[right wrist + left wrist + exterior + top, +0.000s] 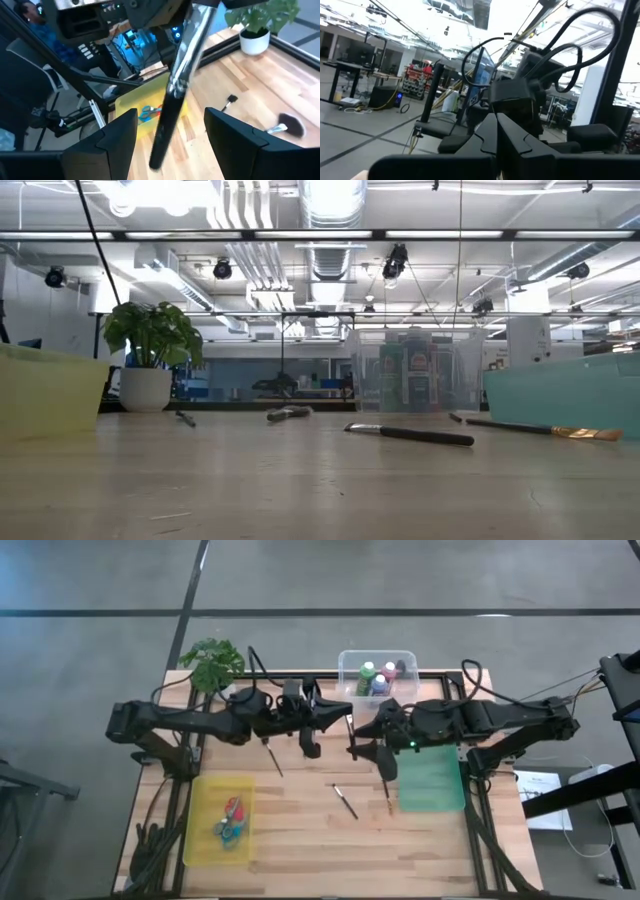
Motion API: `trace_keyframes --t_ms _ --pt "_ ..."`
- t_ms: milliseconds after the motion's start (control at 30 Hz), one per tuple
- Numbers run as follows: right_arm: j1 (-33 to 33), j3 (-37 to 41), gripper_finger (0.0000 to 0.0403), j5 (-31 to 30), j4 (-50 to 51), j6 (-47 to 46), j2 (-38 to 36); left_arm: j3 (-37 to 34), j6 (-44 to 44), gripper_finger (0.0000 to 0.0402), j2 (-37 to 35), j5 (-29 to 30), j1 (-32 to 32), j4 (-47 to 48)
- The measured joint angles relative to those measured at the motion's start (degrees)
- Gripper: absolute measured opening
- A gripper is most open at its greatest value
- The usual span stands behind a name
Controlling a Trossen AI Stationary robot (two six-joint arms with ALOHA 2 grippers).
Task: Pick & Place Paint Supplies
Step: Put the black eyeshadow brush into the green bin
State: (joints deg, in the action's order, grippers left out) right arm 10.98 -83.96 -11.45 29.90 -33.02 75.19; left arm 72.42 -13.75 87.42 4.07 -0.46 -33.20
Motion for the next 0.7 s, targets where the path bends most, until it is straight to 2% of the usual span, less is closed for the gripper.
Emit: trace_keyframes --t_ms 133,200,300,400,433,700 --pt "0.0 0.0 0.0223 0.9 -3.4 -0.1 1.5 -0.1 0.1 0.0000 0.0 0.0 -0.4 0.4" --pt "0.0 0.0 0.0205 1.0 -4.2 0.0 1.6 -0.1 0.1 0.0000 0.0 0.0 -0.6 0.2" --pt "0.0 0.0 0.0143 1.0 -4.0 0.0 1.6 -0.1 0.1 0.0000 0.0 0.0 -0.7 0.5" --pt "-0.1 0.0 0.0046 0.6 -3.3 0.0 1.0 -0.1 0.1 0.0000 0.0 -0.5 -0.8 0.1" --pt "-0.1 0.0 0.0037 0.7 -2.9 0.2 0.7 -0.1 0.2 0.0000 0.0 -0.3 -0.8 -0.1" --pt "-0.6 0.0 0.0037 1.0 -1.5 0.2 0.3 -0.1 -0.1 0.0008 0.0 -0.6 -0.8 0.4"
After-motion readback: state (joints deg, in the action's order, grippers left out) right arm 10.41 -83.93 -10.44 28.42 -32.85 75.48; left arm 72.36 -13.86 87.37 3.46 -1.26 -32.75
